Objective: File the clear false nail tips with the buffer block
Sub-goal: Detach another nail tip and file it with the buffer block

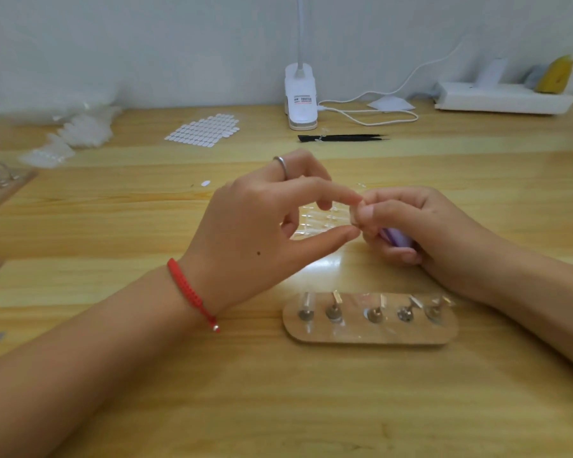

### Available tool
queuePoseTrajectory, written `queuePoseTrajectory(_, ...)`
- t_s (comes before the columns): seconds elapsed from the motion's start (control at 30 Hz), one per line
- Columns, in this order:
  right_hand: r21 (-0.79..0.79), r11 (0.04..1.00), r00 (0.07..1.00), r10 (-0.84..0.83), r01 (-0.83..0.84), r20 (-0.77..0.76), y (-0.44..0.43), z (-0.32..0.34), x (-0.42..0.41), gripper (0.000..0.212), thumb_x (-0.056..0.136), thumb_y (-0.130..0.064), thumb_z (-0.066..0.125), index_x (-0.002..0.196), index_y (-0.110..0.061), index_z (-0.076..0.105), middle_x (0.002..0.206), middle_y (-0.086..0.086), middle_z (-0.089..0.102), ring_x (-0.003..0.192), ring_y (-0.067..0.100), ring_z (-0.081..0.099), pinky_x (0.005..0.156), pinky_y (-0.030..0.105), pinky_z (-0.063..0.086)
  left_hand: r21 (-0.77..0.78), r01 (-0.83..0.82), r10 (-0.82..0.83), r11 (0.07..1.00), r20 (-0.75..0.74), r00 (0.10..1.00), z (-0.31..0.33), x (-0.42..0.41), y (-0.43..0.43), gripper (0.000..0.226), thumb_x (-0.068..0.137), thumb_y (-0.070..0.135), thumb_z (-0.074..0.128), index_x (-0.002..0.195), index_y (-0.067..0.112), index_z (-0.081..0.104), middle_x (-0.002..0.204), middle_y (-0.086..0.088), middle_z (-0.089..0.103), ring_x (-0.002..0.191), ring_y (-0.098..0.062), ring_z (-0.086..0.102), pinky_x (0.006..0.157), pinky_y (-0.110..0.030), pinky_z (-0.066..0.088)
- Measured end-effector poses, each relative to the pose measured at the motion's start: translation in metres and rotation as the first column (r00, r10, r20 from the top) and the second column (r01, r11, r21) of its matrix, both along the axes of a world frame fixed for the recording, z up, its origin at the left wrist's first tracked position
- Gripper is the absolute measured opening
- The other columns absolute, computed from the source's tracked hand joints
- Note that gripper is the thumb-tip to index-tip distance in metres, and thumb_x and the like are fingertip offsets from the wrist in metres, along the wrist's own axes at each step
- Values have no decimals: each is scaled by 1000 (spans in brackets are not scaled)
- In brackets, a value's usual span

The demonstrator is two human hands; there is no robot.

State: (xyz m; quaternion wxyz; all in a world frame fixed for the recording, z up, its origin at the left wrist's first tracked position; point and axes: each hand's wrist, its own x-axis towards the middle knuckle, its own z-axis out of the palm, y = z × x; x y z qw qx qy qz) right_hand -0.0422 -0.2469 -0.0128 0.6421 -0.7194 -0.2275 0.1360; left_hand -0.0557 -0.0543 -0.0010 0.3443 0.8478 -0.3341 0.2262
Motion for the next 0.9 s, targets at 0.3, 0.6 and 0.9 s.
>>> queuePoseTrajectory(0.3, 53, 998, 999, -28, 29, -24, 0, 1, -2, 13, 72, -38, 71, 70, -25, 72, 72, 14, 31, 46, 8, 24, 41, 17, 15, -178, -62, 13, 982, -259, 966, 2, -21, 6, 14, 73, 34, 73, 83, 29, 64, 87, 8, 55, 62, -13, 50, 56, -14, 35)
queuePoseTrajectory(0.6, 75, 992, 994, -102, 105, -45, 2, 0, -3, 11, 75, -28, 67, 67, -22, 71, 70, 19, 30, 45, 9, 24, 41, 19, 13, -77, -44, 15, 996, -346, 938, -10, -54, 3, 16, 69, 38, 62, 82, 31, 60, 85, 9, 54, 86, -14, 52, 75, -9, 32)
queuePoseTrajectory(0.9, 78, 992, 994, -99, 102, -43, -1, -4, 1, 9, 73, -29, 73, 68, -23, 69, 69, 17, 28, 45, 8, 23, 41, 17, 15, -9, -49, 43, 999, -325, 945, -13, -56, 0, 14, 69, 41, 61, 80, 33, 57, 82, 13, 50, 88, -14, 52, 80, -30, 39)
